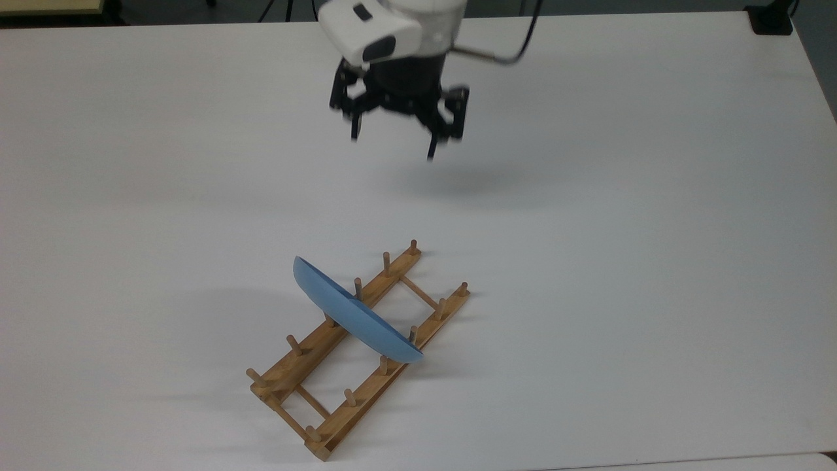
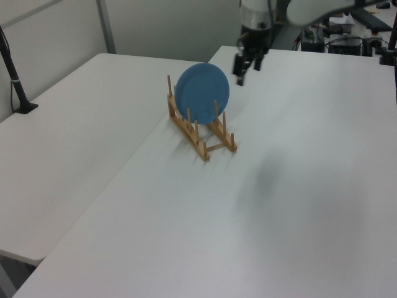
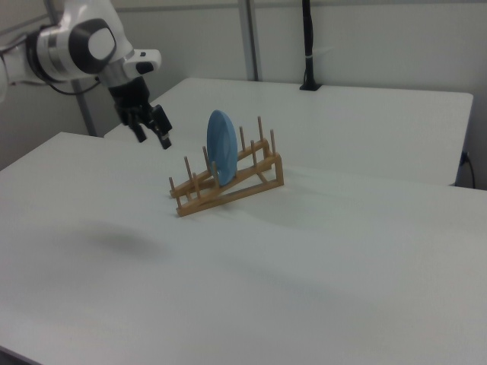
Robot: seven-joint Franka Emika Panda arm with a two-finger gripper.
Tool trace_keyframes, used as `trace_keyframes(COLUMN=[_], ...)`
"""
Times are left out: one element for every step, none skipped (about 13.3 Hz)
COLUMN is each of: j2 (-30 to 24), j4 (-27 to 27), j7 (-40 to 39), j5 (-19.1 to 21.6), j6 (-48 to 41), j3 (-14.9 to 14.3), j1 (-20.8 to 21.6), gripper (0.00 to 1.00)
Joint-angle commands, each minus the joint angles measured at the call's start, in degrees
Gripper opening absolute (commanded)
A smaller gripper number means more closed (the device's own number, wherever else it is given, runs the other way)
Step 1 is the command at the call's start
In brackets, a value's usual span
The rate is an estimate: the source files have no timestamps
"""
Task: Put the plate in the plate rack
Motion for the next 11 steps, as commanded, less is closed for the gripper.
trace_keyframes(j2=[-7.94,-9.54,-11.99,-12.88,-13.50,-13.68,-13.77,-13.77,-13.77,-13.77,-13.77], j4=[-5.17,-6.06,-7.55,-7.99,-8.09,-8.00,-7.83,-7.56,-7.47,-7.56,-7.56], j7=[-18.11,-20.52,-22.02,-22.12,-22.12,-22.12,-22.04,-21.69,-21.68,-21.77,-21.86], j5=[8.45,9.17,9.18,9.18,9.18,9.26,9.26,9.18,9.18,9.18,9.18], j6=[-10.35,-11.59,-13.00,-13.62,-14.59,-15.03,-15.12,-15.21,-15.21,-15.30,-15.30], j3=[-0.59,-0.59,-0.59,-0.59,-0.59,-0.59,-0.59,-0.67,-0.68,-0.68,-0.68], j1=[-4.29,-5.18,-6.15,-6.68,-7.47,-8.09,-8.27,-8.36,-8.36,-8.27,-8.27], gripper=[1.00,1.00,1.00,1.00,1.00,1.00,1.00,1.00,1.00,1.00,1.00])
